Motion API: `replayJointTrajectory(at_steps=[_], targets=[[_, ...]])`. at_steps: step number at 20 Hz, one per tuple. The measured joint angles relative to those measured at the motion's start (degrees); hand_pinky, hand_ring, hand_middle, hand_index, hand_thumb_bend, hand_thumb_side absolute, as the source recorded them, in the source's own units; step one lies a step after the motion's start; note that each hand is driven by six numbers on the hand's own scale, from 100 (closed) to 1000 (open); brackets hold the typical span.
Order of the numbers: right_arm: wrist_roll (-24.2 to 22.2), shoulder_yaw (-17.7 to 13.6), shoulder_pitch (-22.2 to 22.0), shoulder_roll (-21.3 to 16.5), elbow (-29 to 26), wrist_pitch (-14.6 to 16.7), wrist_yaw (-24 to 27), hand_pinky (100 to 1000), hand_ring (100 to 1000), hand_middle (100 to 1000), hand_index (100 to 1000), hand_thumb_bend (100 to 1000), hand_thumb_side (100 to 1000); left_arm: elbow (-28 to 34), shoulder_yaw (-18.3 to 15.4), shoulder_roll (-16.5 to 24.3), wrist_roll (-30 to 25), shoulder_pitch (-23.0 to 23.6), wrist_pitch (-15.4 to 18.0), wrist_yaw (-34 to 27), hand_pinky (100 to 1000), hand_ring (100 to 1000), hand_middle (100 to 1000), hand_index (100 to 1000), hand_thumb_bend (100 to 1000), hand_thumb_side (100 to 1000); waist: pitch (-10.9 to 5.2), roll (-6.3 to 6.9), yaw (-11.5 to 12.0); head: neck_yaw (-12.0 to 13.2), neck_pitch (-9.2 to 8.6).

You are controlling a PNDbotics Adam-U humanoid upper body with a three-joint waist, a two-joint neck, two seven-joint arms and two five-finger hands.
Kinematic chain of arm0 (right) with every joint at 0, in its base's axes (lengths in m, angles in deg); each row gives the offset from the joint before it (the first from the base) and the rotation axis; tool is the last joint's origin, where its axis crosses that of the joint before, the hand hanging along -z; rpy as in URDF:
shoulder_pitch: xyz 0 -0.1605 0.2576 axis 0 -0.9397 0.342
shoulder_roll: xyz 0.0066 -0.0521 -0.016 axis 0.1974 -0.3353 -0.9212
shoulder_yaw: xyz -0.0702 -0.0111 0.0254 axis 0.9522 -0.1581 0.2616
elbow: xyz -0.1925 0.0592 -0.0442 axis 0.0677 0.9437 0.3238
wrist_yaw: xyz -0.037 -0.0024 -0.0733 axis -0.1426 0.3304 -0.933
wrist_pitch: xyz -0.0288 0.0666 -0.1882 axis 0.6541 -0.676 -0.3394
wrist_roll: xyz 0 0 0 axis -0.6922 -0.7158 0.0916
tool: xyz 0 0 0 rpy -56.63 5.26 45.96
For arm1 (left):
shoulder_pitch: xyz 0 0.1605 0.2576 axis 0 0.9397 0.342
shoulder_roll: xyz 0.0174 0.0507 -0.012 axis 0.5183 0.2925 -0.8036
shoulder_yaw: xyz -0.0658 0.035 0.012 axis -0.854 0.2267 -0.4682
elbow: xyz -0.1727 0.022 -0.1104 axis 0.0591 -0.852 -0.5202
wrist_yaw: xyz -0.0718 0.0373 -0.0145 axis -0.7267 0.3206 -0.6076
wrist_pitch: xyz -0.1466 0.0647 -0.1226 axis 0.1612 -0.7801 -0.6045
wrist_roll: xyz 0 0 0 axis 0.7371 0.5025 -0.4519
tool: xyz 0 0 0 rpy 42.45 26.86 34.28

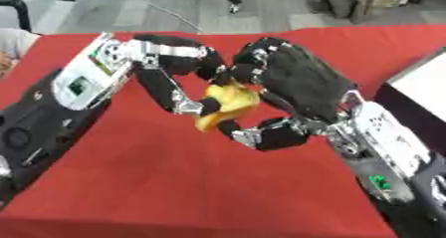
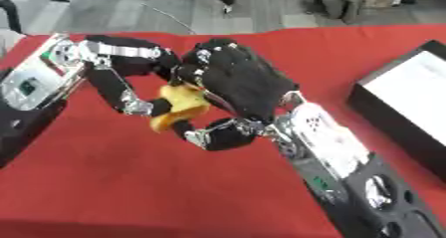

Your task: Pick up the objects with one hand, pass them to the other hand, and then place them into the box on the other side of the table.

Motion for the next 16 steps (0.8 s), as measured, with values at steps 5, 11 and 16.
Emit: replayJointTrajectory(at_steps=[5, 11, 16], targets=[[3.49, 0.14, -0.07, -0.02, 0.31, -1.26, 0.73, 647, 599, 295, 285, 148, 448, 0.0, -0.33, 0.01, 0.03, -0.03, 0.1, -0.21, 698, 547, 507, 638, 100, 546, 0.0, -0.02, 0.0, 0.02, 0.0], [5.85, 0.14, -0.07, -0.09, 0.47, -1.17, 1.81, 646, 601, 283, 285, 164, 443, -0.9, -0.88, 0.05, -0.07, 0.06, 1.77, -0.37, 719, 584, 555, 697, 244, 746, 0.0, -0.19, 0.0, 0.0, 0.0], [6.07, 0.43, -0.04, -0.12, 0.13, -0.5, 2.98, 649, 600, 287, 289, 153, 456, -3.82, -3.52, 0.88, -0.02, 0.63, 4.26, 0.18, 729, 602, 579, 724, 290, 804, 0.0, -0.37, 0.0, -0.26, 0.0]])
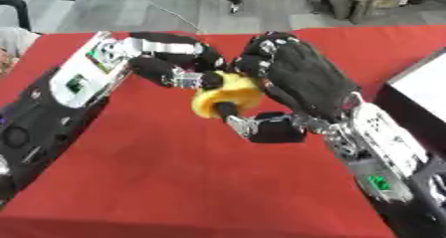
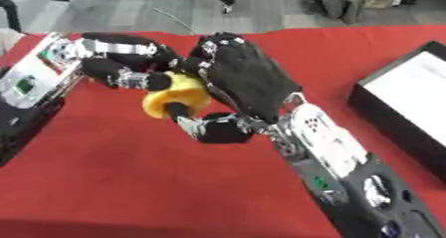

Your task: Pick up the objects with one hand, pass them to the other hand, and then place them into the box on the other side of the table.

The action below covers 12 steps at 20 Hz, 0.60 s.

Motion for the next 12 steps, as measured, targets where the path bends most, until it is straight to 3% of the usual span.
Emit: replayJointTrajectory(at_steps=[6, 12], targets=[[1.13, -1.25, -0.36, -2.24, -3.31, 0.04, 1.79, 647, 596, 298, 288, 142, 475, -7.03, -6.96, 1.57, 1.1, 1.95, 1.04, 3.13, 723, 595, 578, 718, 287, 810, -0.06, -0.73, -0.26, -1.29, 0.0], [4.6, -6.64, -3.26, -7.53, -7.02, -3.2, 4.41, 607, 586, 298, 267, 187, 463, -15.51, -15.48, 3.48, 5.71, 4.74, -2.01, 5.72, 716, 583, 568, 704, 251, 798, -0.33, -1.39, -0.8, -5.04, 0.0]])
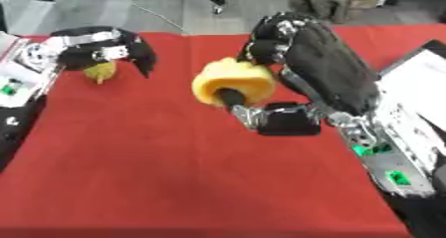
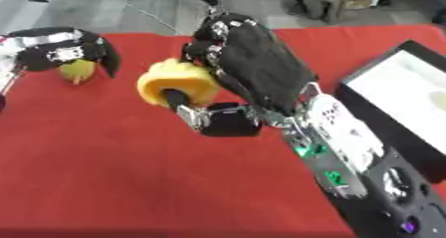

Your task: Pick up the objects with one hand, pass them to the other hand, and then place them into the box on the other side of the table.

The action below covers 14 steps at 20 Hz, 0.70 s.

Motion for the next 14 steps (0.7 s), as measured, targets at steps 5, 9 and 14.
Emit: replayJointTrajectory(at_steps=[5, 9, 14], targets=[[4.4, -6.95, -5.22, -5.71, 2.84, -4.39, 0.28, 552, 566, 293, 251, 263, 427, -7.01, -7.37, 2.53, 4.55, 5.14, -0.4, -1.95, 714, 579, 564, 695, 222, 791, -0.06, 0.08, -0.9, -5.74, 0.0], [14.31, -16.27, -6.24, -11.45, 13.57, -18.17, 3.49, 498, 545, 274, 260, 343, 376, -5.87, -15.56, 2.17, 14.04, 12.15, 2.7, -1.47, 721, 583, 568, 700, 198, 778, -0.01, 0.0, 0.15, -12.76, 0.0], [24.4, -21.72, -4.05, -15.64, 32.99, -28.88, 12.13, 495, 573, 316, 440, 520, 343, 2.97, -20.91, -0.45, 20.12, 19.67, 4.53, -0.33, 724, 589, 571, 701, 191, 772, 0.13, 0.34, 1.28, -18.42, 0.01]])
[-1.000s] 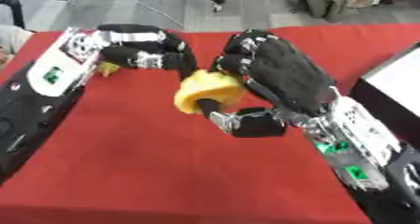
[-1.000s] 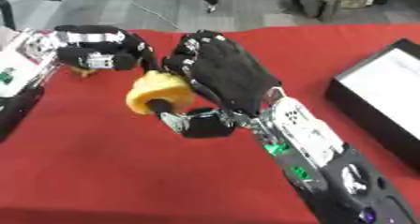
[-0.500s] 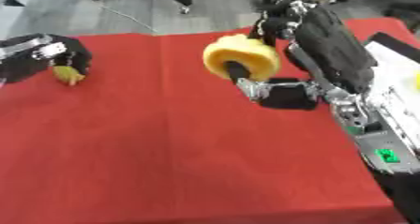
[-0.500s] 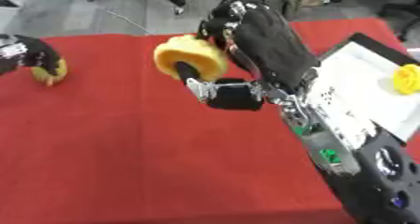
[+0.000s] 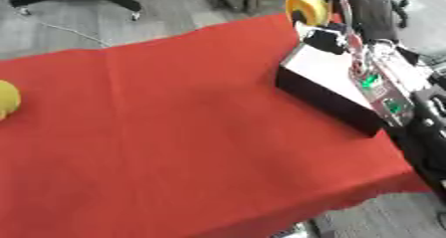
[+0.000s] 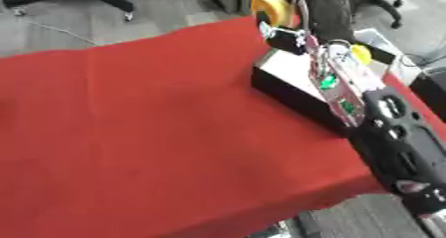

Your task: Pick up the objects with one hand, pass them to the other hand, and then place them into the box on the other side of the table.

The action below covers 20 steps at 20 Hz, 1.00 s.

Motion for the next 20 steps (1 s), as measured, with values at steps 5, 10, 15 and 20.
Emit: replayJointTrajectory(at_steps=[5, 10, 15, 20], targets=[[-4.15, -0.87, 2.39, -1.78, 17.43, -0.33, 4.08, 709, 799, 641, 881, 843, 377, 7.65, -2.78, -2.22, 2.24, 3.0, -0.4, -0.01, 727, 595, 574, 704, 190, 749, 0.06, 0.12, 0.98, -1.68, 0.0], [-18.56, -0.94, 1.26, -3.35, 17.6, 3.41, -5.75, 847, 891, 846, 987, 935, 559, 10.39, -3.54, -2.44, 3.38, 3.05, -0.87, 1.21, 729, 605, 584, 710, 192, 733, 0.09, 0.04, 0.93, -0.79, 0.0], [-25.93, -2.36, -1.01, -3.59, 0.6, 6.44, -22.76, 858, 880, 842, 994, 827, 616, 8.48, -3.49, -1.05, 4.81, 0.96, 0.05, 5.32, 732, 613, 599, 717, 204, 678, 0.19, 0.04, 0.15, 4.99, 0.0], [-24.73, -1.79, -3.44, -1.53, -20.88, 11.97, -32.35, 839, 853, 787, 964, 525, 514, 1.31, -1.63, 2.6, 7.01, -4.21, 2.53, 11.1, 735, 624, 613, 732, 238, 561, 0.21, 0.23, -0.99, 14.45, 0.0]])
